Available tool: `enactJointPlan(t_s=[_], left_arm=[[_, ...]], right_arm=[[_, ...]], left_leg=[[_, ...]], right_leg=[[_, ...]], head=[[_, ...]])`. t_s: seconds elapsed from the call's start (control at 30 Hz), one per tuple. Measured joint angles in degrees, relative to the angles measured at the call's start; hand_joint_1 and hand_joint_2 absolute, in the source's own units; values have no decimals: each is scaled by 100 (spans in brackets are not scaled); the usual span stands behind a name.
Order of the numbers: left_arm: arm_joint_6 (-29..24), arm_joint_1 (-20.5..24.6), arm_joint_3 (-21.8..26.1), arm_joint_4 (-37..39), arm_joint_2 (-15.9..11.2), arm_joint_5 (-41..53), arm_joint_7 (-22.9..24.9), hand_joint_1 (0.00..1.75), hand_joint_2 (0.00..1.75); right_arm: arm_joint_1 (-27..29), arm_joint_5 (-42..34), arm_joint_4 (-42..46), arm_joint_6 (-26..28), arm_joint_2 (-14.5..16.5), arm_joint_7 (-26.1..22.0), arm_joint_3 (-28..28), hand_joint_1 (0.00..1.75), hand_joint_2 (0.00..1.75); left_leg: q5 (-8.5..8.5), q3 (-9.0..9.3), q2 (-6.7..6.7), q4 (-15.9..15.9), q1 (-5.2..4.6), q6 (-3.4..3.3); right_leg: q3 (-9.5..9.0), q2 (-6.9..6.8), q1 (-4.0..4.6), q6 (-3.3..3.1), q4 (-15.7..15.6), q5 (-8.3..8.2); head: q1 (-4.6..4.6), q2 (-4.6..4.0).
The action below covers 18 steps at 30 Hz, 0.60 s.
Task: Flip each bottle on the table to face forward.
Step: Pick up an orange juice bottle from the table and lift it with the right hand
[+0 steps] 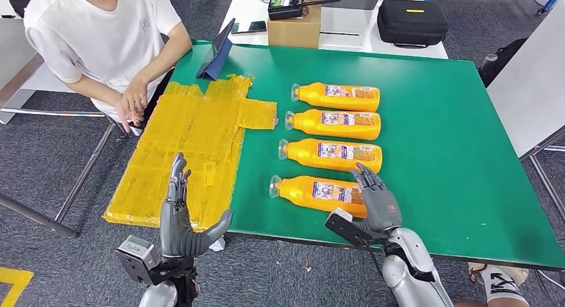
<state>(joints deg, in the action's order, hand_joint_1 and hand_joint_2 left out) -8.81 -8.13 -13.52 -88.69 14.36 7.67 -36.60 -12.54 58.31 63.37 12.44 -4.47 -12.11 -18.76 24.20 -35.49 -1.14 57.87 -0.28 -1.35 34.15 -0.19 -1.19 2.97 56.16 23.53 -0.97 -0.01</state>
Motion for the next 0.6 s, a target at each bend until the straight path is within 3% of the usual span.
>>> enactJointPlan(t_s=[0.33, 0.6], left_arm=[[-7, 6, -8, 55, 0, -9, -10, 0, 175], [-102, -24, 2, 57, 0, -50, -14, 0, 175]], right_arm=[[-249, -4, -420, -129, -54, 4, -157, 0, 175], [-664, -1, -759, -631, -182, 316, -387, 0, 175]], left_leg=[[0, -1, 0, 0, 0, 0], [-2, 2, 5, 0, 0, -2]], right_leg=[[0, 0, 0, 0, 0, 0], [-2, 2, 0, 1, 0, -3]], head=[[-1, 0], [0, 0]])
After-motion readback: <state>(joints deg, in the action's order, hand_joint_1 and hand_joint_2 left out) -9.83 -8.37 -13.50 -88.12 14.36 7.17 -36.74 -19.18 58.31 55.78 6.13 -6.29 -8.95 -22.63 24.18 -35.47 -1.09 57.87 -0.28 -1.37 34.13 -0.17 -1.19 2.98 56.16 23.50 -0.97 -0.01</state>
